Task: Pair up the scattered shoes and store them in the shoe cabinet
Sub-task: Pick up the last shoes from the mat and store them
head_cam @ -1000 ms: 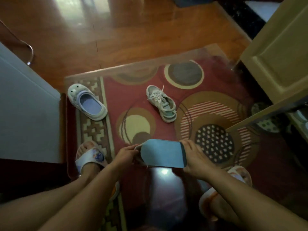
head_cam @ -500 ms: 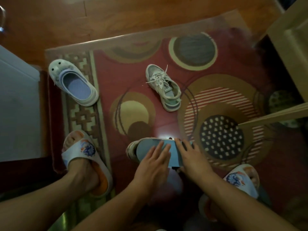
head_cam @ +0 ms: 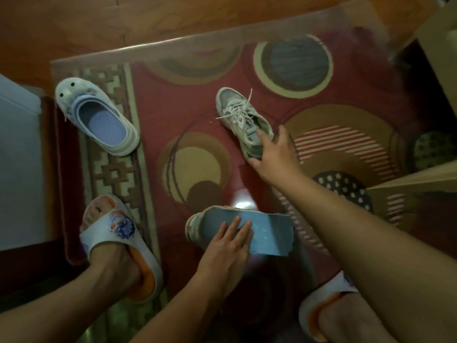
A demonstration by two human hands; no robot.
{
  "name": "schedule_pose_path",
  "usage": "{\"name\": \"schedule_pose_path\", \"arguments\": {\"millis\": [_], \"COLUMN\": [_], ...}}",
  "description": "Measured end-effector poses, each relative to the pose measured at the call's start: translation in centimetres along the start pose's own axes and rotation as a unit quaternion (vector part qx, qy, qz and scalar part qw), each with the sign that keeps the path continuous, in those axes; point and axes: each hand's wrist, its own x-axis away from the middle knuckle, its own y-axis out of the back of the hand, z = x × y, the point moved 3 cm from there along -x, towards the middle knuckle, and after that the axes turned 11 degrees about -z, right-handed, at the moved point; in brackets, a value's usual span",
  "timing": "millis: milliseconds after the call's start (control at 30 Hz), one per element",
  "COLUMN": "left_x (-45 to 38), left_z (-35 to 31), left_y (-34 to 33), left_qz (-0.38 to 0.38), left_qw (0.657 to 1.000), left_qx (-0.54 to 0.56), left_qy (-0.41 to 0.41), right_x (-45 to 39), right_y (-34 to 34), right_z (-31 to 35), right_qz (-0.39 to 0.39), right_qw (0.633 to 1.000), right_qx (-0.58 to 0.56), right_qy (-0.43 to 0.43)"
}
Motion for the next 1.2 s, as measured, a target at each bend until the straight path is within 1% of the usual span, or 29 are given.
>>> {"name": "schedule_pose_path", "arguments": {"millis": [67,100,200,300,367,433,500,600,667,767,867,933,967,1034,1100,1134,1167,1200], "left_x": [-0.3,-0.3,-0.4,0.3,1.5,2.6,3.5,4.8,5.8,7.4,9.0,9.8,10.0,10.1,9.7,9.5,9.3,9.0], "left_z": [-0.1,0.1,0.1,-0.7,-2.0,-2.8,-3.5,-3.9,-4.0,-3.9,-3.9,-4.1,-4.3,-4.3,-4.0,-4.0,-4.2,-4.5], "left_y": [0.4,0.5,1.1,1.3,1.3,1.0,1.0,1.0,1.2,1.2,1.7,2.2,2.2,2.1,1.9,2.0,1.9,1.9], "left_qz": [0.015,0.022,0.045,0.054,0.044,0.025,-0.006,-0.013,-0.009,-0.005,-0.024,-0.055,-0.063,-0.051,-0.003,0.021,0.037,0.044], "left_qw": [1.000,1.000,0.999,0.998,0.997,0.997,0.994,0.986,0.984,0.985,0.986,0.985,0.980,0.957,0.908,0.871,0.823,0.759], "left_qx": [-0.002,-0.003,-0.005,-0.002,-0.015,-0.008,0.014,0.033,0.031,0.030,0.033,0.040,0.057,0.122,0.221,0.289,0.372,0.464], "left_qy": [0.000,0.001,0.011,0.042,0.055,0.078,0.109,0.163,0.176,0.171,0.159,0.162,0.179,0.258,0.357,0.397,0.428,0.454], "right_x": [-2.9,-3.7,-4.2,-2.1,1.1,4.8,8.9,13.6,15.8,17.7,18.2,18.3,18.2,18.1,18.0,18.0,18.1,18.1], "right_y": [-1.1,-1.7,-1.8,1.1,4.5,7.1,9.2,10.4,9.8,8.1,7.6,7.4,7.2,6.9,6.7,6.5,6.2,5.9], "right_z": [0.2,0.3,-0.1,-1.8,-4.0,-6.4,-8.6,-10.7,-11.4,-11.3,-9.8,-9.0,-8.8,-8.6,-8.8,-8.9,-8.9,-8.9], "right_qz": [0.041,0.052,0.040,0.020,0.006,0.010,0.029,0.053,0.074,0.111,0.096,0.083,0.081,0.086,0.099,0.100,0.093,0.091], "right_qw": [0.997,0.994,0.993,0.995,0.996,0.994,0.990,0.981,0.977,0.974,0.974,0.972,0.970,0.967,0.972,0.973,0.971,0.968], "right_qx": [0.060,0.085,0.107,0.093,0.081,0.069,0.066,0.071,0.072,0.058,-0.005,-0.004,0.005,0.011,-0.025,-0.027,-0.011,0.007], "right_qy": [-0.040,-0.045,-0.022,0.020,0.048,0.083,0.122,0.173,0.186,0.187,0.206,0.219,0.230,0.241,0.210,0.206,0.220,0.233]}}
